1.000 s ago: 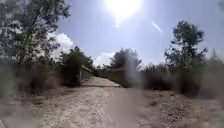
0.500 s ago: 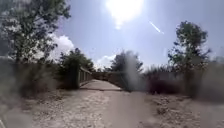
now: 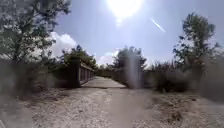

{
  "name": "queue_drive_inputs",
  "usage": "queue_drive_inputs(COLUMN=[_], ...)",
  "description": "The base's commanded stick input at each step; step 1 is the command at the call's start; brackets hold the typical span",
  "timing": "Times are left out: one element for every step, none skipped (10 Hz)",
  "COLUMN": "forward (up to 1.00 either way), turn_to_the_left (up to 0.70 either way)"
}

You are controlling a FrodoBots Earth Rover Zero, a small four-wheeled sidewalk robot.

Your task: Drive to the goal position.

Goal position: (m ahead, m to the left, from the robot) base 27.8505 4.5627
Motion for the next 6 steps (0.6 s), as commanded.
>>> queue_drive_inputs(forward=[0.60,0.60,0.60,0.60,0.60,0.60], turn_to_the_left=[0.14,0.15,0.15,0.11,0.05,0.01])
